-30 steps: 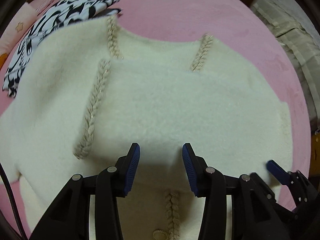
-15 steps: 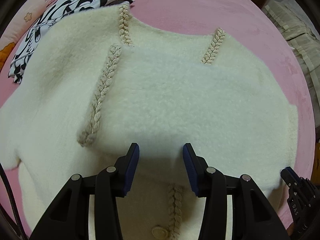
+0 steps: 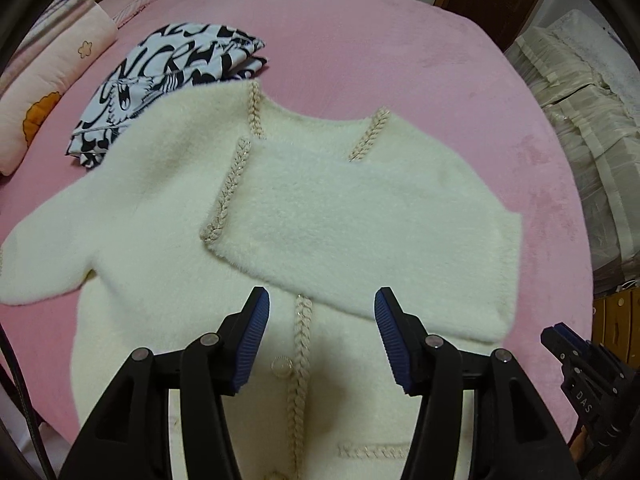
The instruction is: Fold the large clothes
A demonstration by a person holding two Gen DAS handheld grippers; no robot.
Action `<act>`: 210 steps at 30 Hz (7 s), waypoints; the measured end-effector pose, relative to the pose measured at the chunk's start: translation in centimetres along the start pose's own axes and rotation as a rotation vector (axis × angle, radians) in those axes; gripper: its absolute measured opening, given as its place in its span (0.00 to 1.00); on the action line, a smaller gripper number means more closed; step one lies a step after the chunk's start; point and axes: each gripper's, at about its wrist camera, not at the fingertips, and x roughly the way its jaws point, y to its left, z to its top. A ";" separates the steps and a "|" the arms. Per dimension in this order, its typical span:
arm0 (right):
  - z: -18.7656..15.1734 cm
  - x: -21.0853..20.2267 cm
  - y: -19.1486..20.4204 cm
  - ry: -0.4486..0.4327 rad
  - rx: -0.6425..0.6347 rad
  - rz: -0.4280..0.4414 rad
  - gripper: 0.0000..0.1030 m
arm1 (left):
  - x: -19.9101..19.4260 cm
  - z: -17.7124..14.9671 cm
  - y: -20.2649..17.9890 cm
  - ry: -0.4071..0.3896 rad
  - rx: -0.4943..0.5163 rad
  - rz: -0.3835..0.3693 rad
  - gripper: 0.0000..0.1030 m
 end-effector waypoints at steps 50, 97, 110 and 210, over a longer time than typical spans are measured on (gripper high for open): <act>-0.6 1.2 53.6 0.005 -0.424 0.146 0.42 | -1.5 -14.0 58.1 -0.012 -0.846 -0.100 0.53; -3.5 3.0 27.0 0.042 0.083 -0.012 0.42 | 0.0 6.0 21.0 -0.165 -0.153 -0.438 0.11; -3.3 5.1 18.3 0.078 0.153 0.074 0.42 | 5.8 0.4 13.7 0.094 -0.009 -0.271 0.44; 0.5 -7.5 17.7 -0.178 0.020 0.115 0.64 | -6.5 2.8 17.9 -0.126 -0.012 0.012 0.57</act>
